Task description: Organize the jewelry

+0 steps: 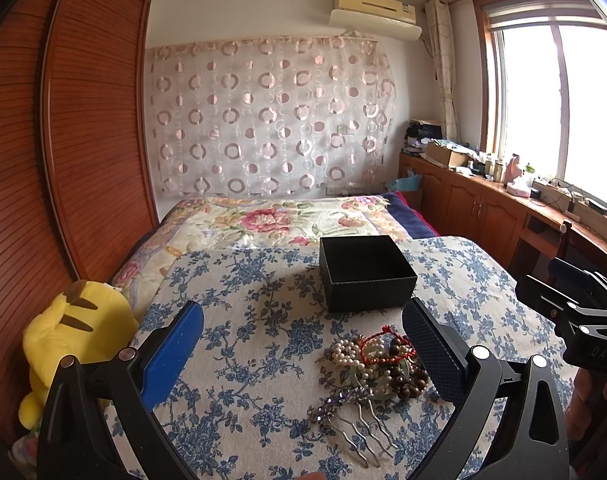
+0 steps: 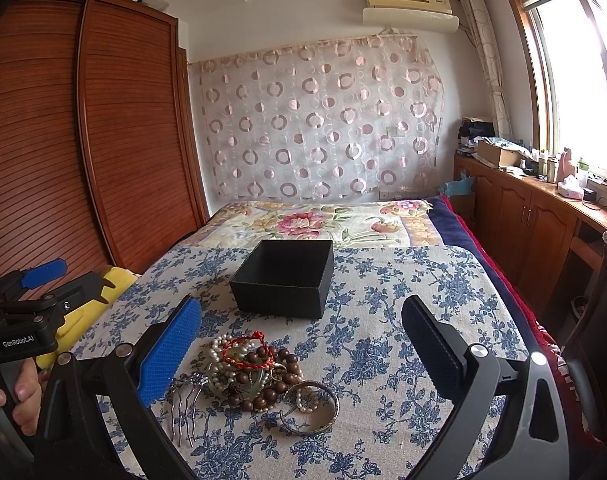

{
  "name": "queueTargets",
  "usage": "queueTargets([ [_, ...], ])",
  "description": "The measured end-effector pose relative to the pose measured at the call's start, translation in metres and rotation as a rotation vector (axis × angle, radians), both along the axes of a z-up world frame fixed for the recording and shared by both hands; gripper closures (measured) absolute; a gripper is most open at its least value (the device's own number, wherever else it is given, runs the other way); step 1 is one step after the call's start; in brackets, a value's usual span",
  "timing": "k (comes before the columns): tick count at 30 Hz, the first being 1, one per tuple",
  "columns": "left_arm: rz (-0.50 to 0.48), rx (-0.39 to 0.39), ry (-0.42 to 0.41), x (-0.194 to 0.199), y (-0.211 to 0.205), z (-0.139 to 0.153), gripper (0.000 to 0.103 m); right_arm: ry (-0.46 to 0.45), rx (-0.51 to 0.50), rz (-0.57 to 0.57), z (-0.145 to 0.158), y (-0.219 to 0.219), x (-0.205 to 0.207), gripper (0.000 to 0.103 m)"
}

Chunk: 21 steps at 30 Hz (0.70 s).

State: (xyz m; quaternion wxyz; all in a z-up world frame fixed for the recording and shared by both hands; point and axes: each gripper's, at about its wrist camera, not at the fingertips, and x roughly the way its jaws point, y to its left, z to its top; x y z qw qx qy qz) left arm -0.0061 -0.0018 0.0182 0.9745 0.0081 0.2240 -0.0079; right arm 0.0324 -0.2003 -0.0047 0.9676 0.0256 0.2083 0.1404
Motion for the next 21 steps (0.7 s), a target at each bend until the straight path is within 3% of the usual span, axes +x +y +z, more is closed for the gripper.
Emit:
queueTargets([
  [21,-0.001,-0.004,-0.006,0.0003,-0.0011,-0.0005,0.006,-0.003,0.002,0.0,-0.0008,0.0013,0.0007,0.002],
])
